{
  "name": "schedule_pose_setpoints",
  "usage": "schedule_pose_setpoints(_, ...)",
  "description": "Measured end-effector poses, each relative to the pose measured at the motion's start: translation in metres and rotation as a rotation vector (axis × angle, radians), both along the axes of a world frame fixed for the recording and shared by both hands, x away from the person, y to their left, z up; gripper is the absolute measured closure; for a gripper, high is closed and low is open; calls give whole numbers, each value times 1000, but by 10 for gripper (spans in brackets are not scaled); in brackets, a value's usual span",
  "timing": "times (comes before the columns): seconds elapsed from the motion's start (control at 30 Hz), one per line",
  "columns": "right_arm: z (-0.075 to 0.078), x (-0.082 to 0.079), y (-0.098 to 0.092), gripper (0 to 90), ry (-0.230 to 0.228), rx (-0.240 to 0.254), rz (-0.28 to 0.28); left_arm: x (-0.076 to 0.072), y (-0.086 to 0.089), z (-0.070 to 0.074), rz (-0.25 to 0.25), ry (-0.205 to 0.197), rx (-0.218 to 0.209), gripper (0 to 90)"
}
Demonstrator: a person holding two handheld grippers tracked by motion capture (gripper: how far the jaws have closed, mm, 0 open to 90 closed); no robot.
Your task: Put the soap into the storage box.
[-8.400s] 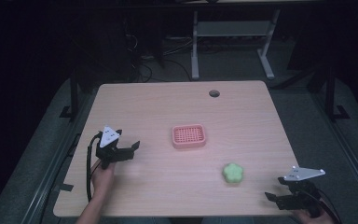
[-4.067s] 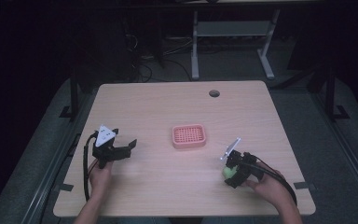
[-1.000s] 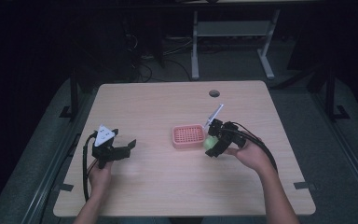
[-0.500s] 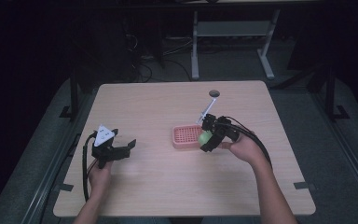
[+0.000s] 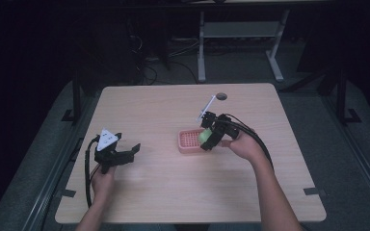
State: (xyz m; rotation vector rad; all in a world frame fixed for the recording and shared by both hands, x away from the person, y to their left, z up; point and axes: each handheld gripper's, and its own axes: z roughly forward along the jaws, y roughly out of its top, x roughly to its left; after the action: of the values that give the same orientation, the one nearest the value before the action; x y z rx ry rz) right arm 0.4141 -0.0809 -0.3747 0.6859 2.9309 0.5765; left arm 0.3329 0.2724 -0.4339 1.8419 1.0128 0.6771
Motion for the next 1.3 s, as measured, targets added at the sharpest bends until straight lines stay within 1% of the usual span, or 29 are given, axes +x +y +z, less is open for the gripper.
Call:
schedule_pose_setpoints(0.2,1,8,8,261,1,-2,3,0,0,0,-1,-3,-2,143)
schedule_pose_setpoints(0.3,1,12,12,261,-5,-13,8,0,0,0,0,-2,-2,143)
schedule_pose_setpoints(0.33,1,13,12,261,-5,-7,6,0,0,0,0,-4,-4,143)
schedule_pose_setpoints(0.4,0,15,13,261,4,7,3,0,0,0,-1,-3,-5,143)
schedule_pose_setpoints(0.5,-4,20,15,261,7,4,-7,0,-1,0,-2,-1,-2,143)
schedule_pose_setpoints(0.63,-8,25,18,261,23,7,-20,0,-1,0,-2,0,-4,143)
schedule_pose_setpoints(0.7,-10,28,20,261,25,3,-20,0,0,0,-2,0,-1,143)
schedule_pose_setpoints(0.8,-11,31,24,261,30,-14,-22,0,0,0,-2,-1,-9,143)
schedule_pose_setpoints(1.03,-12,40,36,261,33,-31,-23,0,0,0,-3,-4,-7,143)
schedule_pose_setpoints(1.13,-16,43,37,261,43,-27,-32,0,0,0,-3,-6,-8,143)
schedule_pose_setpoints(1.3,-25,45,41,260,58,-59,-36,0,-1,0,-5,-2,-7,143)
